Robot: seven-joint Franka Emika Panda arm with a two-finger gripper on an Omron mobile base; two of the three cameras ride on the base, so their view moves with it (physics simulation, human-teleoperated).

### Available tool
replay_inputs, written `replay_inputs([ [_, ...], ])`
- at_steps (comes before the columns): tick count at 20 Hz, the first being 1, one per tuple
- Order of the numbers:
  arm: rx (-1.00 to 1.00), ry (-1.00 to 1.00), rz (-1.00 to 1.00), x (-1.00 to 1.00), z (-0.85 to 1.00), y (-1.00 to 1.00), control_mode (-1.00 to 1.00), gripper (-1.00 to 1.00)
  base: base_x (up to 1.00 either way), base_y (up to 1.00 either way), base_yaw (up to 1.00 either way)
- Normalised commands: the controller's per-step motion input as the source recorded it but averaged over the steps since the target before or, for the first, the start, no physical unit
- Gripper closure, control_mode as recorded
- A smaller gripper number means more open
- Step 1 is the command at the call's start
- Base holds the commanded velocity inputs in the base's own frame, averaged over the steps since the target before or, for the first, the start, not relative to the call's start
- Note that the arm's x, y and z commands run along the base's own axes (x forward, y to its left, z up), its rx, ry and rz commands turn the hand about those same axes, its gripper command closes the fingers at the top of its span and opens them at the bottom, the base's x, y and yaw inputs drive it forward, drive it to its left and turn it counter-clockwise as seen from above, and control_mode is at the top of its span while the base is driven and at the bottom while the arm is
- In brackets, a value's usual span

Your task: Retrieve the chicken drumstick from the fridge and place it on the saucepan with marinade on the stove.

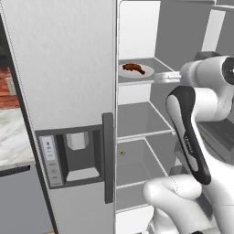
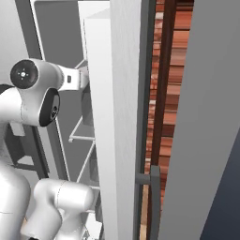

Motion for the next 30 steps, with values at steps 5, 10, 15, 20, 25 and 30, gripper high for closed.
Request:
replay_inputs([
  [5, 0.0, 0.0, 0.0, 0.39, 0.0, 0.0, -1.0, -1.0, 0.0, 0.0, 0.0],
  [10, 0.0, 0.0, 0.0, 0.36, 0.0, 0.0, -1.0, -1.0, 0.0, 0.0, 0.0],
  [15, 0.0, 0.0, 0.0, 0.37, 0.0, 0.0, -1.0, -1.0, 0.0, 0.0, 0.0],
  [20, 0.0, 0.0, 0.0, 0.43, 0.0, 0.0, -1.0, -1.0, 0.0, 0.0, 0.0],
  [25, 0.0, 0.02, 0.0, 0.32, 0.0, 0.0, -1.0, -1.0, 0.0, 0.0, 0.0],
  [30, 0.0, 0.01, 0.0, 0.34, 0.0, 0.0, -1.0, -1.0, 0.0, 0.0, 0.0],
])
